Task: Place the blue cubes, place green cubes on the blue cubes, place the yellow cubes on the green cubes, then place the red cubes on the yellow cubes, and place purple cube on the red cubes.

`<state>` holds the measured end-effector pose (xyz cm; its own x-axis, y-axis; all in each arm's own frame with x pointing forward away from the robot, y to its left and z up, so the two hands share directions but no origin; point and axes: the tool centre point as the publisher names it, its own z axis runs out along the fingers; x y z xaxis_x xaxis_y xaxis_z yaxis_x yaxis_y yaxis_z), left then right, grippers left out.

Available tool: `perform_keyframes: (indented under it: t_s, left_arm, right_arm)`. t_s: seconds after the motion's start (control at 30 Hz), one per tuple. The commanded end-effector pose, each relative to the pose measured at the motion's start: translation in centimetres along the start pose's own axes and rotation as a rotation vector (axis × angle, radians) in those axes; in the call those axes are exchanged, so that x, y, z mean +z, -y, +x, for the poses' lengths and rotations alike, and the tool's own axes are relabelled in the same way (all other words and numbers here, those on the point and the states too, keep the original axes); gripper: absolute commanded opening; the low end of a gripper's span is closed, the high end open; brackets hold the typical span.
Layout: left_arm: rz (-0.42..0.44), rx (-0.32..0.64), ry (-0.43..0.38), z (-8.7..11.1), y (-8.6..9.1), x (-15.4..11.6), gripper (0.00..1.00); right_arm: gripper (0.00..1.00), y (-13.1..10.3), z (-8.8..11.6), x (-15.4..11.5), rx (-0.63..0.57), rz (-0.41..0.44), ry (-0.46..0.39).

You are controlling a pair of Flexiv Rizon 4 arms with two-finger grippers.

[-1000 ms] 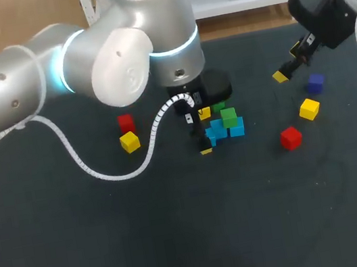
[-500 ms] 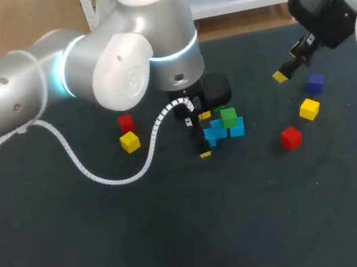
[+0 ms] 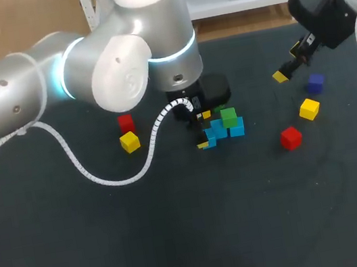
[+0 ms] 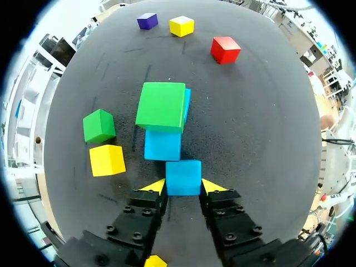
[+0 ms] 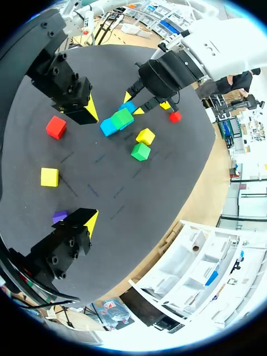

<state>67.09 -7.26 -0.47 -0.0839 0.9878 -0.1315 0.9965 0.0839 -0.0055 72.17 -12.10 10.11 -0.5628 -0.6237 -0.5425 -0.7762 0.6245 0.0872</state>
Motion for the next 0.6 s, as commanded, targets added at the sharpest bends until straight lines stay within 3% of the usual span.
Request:
perform_keyframes:
  t_s: [0.03,0.1,0.3,0.5,0.6]
  left_arm:
    - [-0.003,0.005,0.003,0.04,-0.02,0.02,0.19]
    - [-0.007,0.009,0.003,0.10,-0.03,0.00,0.15]
    - [-0.016,0.006,0.005,0.35,-0.19,-0.01,0.17]
    - [-0.027,0.004,0.004,0.66,-0.41,-0.03,0.00]
    - [-0.043,0.016,0.000,0.73,-0.65,0.03,0.04]
  right_arm:
    - [1.00,0.00,0.03,-0.02,0.000,0.000,0.001]
    - [1.00,0.00,0.03,-0.02,0.000,0.000,0.001]
    - [1.00,0.00,0.03,-0.02,0.000,0.000,0.001]
    - [1.00,0.00,0.03,-0.02,0.000,0.000,0.001]
    - [1.00,0.00,0.03,-0.02,0.000,0.000,0.001]
